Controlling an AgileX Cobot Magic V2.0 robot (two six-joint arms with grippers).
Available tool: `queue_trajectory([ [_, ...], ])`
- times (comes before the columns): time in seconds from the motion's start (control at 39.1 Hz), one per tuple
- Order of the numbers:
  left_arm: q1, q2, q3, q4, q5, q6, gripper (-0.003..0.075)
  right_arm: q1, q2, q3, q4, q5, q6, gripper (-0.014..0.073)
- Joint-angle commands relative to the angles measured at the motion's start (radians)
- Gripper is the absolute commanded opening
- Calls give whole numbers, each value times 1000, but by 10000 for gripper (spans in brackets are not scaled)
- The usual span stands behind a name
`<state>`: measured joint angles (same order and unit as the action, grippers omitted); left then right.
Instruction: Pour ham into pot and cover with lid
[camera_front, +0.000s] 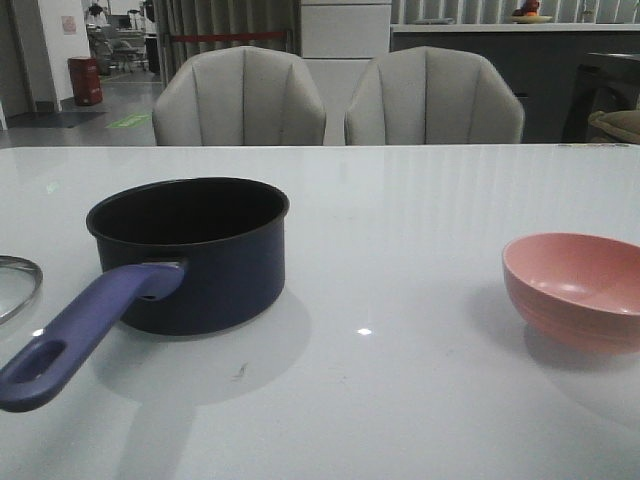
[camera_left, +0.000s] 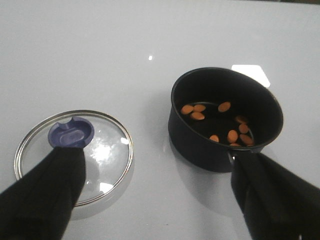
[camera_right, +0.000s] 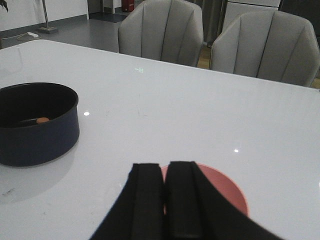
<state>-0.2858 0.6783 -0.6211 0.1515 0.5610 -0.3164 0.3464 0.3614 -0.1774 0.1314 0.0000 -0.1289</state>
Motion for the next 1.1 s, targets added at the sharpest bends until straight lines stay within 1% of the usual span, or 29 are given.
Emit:
queue_trajectory([
  [0.0, 23, 111, -122, 31, 32, -39, 625, 2, 3, -28, 3, -86, -9, 147],
  [0.18, 127, 285, -259, 7, 125, -45, 625, 2, 3, -28, 3, -86, -9, 147],
  [0.33, 226, 405, -337, -44, 147, -42, 625, 2, 3, -28, 3, -86, -9, 147],
  [0.41, 274, 479, -386, -52, 232, 9, 625, 2, 3, -28, 3, -86, -9, 147],
  [0.49, 313, 555, -436, -52, 328, 21, 625, 2, 3, -28, 3, -86, -9, 147],
  [0.59, 360, 631, -495, -98, 361, 77, 625, 2, 3, -28, 3, -86, -9, 147],
  [0.74, 398, 728, -565, -246, 366, 148, 625, 2, 3, -28, 3, -86, -9, 147],
  [0.82, 400, 797, -622, -251, 405, 148, 625, 2, 3, -28, 3, -86, -9, 147],
  [0.92, 400, 904, -708, -249, 506, 148, 625, 2, 3, -28, 3, -86, -9, 147],
  [1.08, 400, 994, -776, -254, 533, 148, 625, 2, 3, -28, 3, -86, -9, 147],
])
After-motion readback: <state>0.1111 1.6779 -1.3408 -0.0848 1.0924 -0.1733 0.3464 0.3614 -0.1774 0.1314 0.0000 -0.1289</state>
